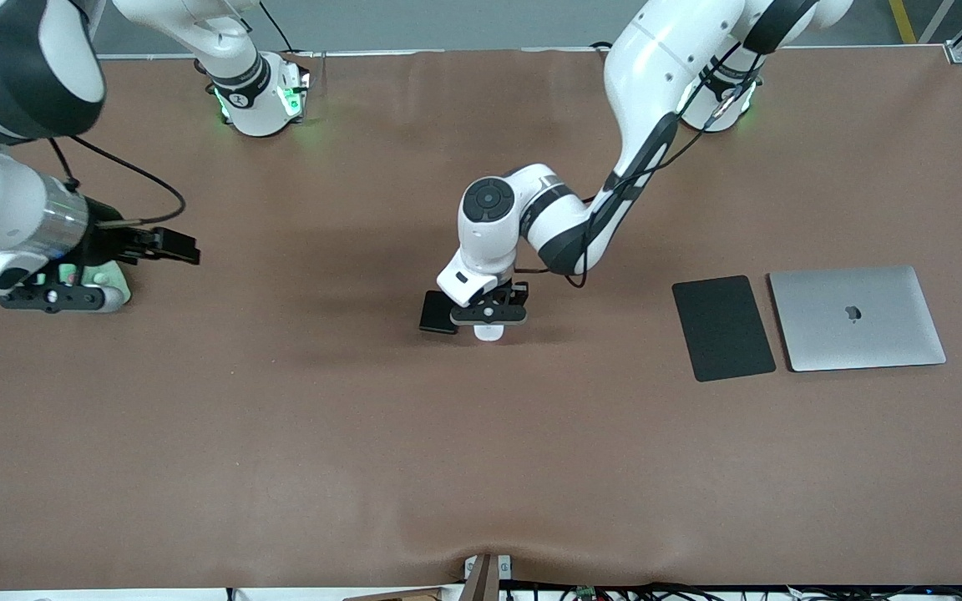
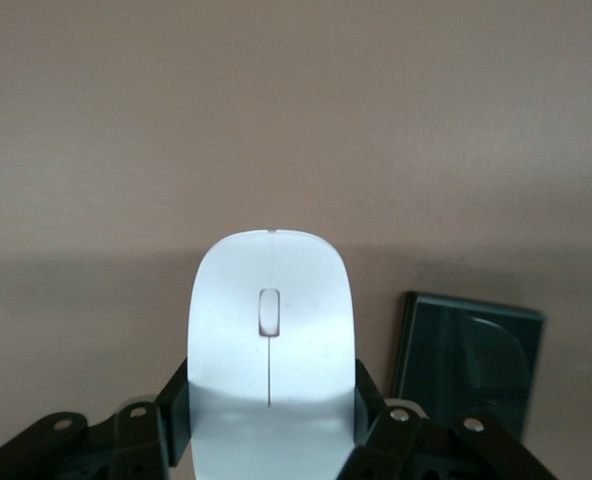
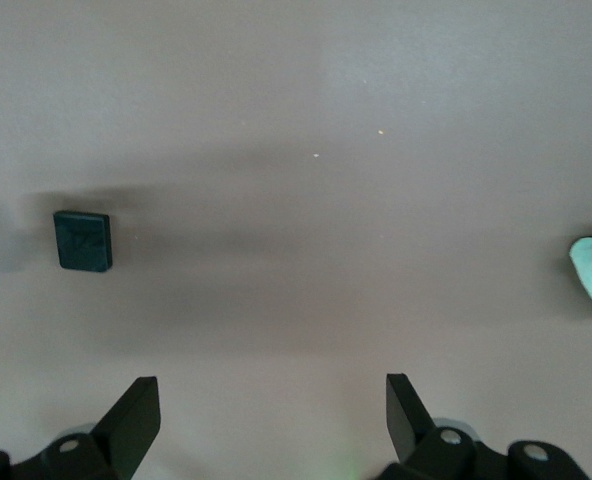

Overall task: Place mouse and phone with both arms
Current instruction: 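Carry the mouse onto the mouse pad while the right gripper approaches the phone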

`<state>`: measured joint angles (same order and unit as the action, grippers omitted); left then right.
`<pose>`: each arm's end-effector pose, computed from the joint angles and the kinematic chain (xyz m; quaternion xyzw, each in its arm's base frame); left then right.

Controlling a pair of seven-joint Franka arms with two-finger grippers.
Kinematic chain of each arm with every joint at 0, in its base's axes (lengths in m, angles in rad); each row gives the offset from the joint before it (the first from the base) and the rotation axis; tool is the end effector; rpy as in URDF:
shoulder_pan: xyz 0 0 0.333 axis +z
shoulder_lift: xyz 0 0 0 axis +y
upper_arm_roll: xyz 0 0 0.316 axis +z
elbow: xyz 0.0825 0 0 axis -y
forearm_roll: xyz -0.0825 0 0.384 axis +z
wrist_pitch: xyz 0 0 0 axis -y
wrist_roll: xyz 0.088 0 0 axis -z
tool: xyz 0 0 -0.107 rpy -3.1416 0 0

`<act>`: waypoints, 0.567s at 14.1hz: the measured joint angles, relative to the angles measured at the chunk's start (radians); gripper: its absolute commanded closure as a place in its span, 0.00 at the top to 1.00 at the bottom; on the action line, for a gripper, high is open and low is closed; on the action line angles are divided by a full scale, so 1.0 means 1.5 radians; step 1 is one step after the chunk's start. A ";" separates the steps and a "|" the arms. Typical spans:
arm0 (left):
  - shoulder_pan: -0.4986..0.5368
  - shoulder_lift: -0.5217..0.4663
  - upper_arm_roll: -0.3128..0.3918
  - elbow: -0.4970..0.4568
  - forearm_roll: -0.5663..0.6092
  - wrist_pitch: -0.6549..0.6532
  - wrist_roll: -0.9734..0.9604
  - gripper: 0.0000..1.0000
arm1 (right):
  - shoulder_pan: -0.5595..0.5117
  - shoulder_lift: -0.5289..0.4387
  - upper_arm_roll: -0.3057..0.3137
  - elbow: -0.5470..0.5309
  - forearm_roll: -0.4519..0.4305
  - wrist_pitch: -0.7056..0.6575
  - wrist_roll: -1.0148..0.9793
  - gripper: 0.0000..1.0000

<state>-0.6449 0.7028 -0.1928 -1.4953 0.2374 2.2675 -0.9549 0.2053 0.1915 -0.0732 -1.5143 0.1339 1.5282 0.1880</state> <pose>0.5059 -0.5162 0.2685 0.9985 0.0111 0.0524 0.0128 0.5928 0.0974 0.5378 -0.9938 0.0308 0.0967 0.0450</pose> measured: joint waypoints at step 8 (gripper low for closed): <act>0.266 -0.278 -0.001 -0.196 -0.124 -0.130 0.306 0.17 | 0.084 0.051 0.001 0.000 0.022 0.077 0.119 1.00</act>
<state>-0.2453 0.2854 -0.1943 -1.7896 0.0520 2.0723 -0.4961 0.3310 0.2679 -0.0713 -1.5144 0.1673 1.6444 0.3670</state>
